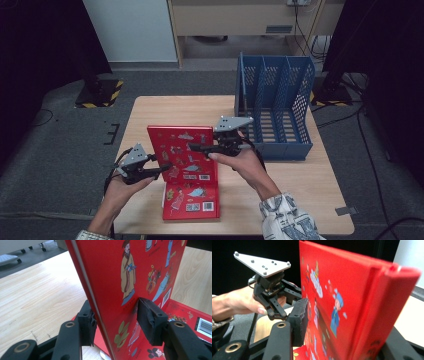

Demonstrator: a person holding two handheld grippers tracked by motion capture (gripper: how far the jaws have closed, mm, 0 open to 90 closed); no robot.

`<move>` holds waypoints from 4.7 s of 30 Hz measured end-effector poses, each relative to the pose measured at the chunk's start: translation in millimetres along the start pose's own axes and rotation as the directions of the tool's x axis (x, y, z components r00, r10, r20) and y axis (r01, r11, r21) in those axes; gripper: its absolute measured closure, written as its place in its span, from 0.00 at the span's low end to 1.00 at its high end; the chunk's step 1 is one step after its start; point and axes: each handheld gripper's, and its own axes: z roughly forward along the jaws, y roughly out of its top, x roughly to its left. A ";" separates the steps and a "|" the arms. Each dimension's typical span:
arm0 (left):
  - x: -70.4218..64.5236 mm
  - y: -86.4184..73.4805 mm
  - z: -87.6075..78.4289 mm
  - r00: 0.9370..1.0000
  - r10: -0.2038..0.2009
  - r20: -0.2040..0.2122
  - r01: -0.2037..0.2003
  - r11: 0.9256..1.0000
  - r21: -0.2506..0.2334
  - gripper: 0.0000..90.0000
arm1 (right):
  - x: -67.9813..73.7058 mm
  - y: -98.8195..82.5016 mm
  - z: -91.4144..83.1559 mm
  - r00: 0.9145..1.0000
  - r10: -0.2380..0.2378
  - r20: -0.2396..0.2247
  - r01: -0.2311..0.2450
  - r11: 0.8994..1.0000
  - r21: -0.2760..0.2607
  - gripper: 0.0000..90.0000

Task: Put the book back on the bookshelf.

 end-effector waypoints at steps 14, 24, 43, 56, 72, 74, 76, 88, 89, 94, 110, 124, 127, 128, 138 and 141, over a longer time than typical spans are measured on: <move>-3.0 -1.7 -2.8 1.000 0.014 0.001 -0.014 1.000 -0.009 0.56 | 4.3 12.7 1.2 0.999 -0.032 -0.025 0.031 0.999 -0.026 0.66; -5.0 -2.7 -4.1 1.000 0.021 -0.005 -0.021 1.000 -0.012 0.56 | 5.0 13.3 3.6 0.998 -0.041 -0.038 0.040 0.999 -0.030 0.71; -5.9 -3.9 -5.6 1.000 0.013 0.001 -0.013 1.000 -0.015 0.57 | 6.8 14.9 7.1 0.996 -0.054 -0.076 0.053 0.998 -0.016 0.75; -5.7 -3.8 -5.5 1.000 0.009 0.003 -0.009 1.000 -0.014 0.56 | 6.4 14.3 8.0 0.994 -0.046 -0.097 0.045 0.999 -0.018 0.79; -5.2 -4.0 -4.9 1.000 0.001 -0.002 -0.001 1.000 -0.016 0.55 | 7.5 12.6 9.5 0.991 -0.050 -0.122 0.046 0.998 -0.031 0.85; -4.5 -4.8 -4.1 1.000 -0.005 -0.014 0.005 1.000 -0.011 0.52 | 7.2 11.5 8.6 0.992 -0.049 -0.120 0.045 0.998 -0.034 0.88; -4.1 -6.0 -3.7 1.000 -0.013 -0.016 0.013 1.000 -0.010 0.49 | 6.5 10.0 7.3 0.994 -0.034 -0.107 0.030 0.999 -0.041 0.88; 5.1 -14.6 -3.6 0.992 -0.082 -0.092 0.085 0.996 0.021 0.19 | 3.4 8.0 -2.1 0.999 0.000 -0.033 -0.002 0.998 -0.061 0.89; 6.1 -15.6 -3.0 0.991 -0.089 -0.098 0.092 0.995 0.026 0.17 | 2.8 7.7 -3.8 1.000 0.003 -0.025 -0.004 0.998 -0.062 0.89; 9.7 -21.8 0.6 0.987 -0.115 -0.116 0.121 0.991 0.048 0.09 | 0.7 7.4 -12.1 1.000 0.014 0.020 -0.013 0.998 -0.067 0.89; 20.3 -41.7 8.5 0.972 -0.171 -0.164 0.194 0.971 0.137 0.04 | -1.5 7.9 -34.4 0.989 0.029 0.146 -0.016 0.996 -0.086 0.89; 23.3 -50.2 12.0 0.965 -0.156 -0.213 0.197 0.962 0.189 0.04 | -1.4 5.5 -59.0 0.979 0.043 0.198 -0.023 0.994 -0.106 0.89; 23.9 -51.4 12.3 0.964 -0.152 -0.220 0.197 0.960 0.200 0.04 | -0.6 4.8 -64.2 0.978 0.047 0.204 -0.026 0.994 -0.109 0.89; 23.9 -51.8 12.4 0.963 -0.151 -0.221 0.197 0.959 0.202 0.04 | -0.3 4.5 -66.0 0.977 0.051 0.205 -0.028 0.993 -0.112 0.89; 24.5 -54.3 14.0 0.962 -0.141 -0.236 0.195 0.955 0.224 0.04 | 2.0 0.1 -83.5 0.971 0.065 0.228 -0.039 0.992 -0.117 0.89; 24.5 -54.5 14.0 0.961 -0.143 -0.238 0.198 0.954 0.224 0.04 | 1.6 -1.5 -88.3 0.969 0.070 0.236 -0.042 0.992 -0.121 0.89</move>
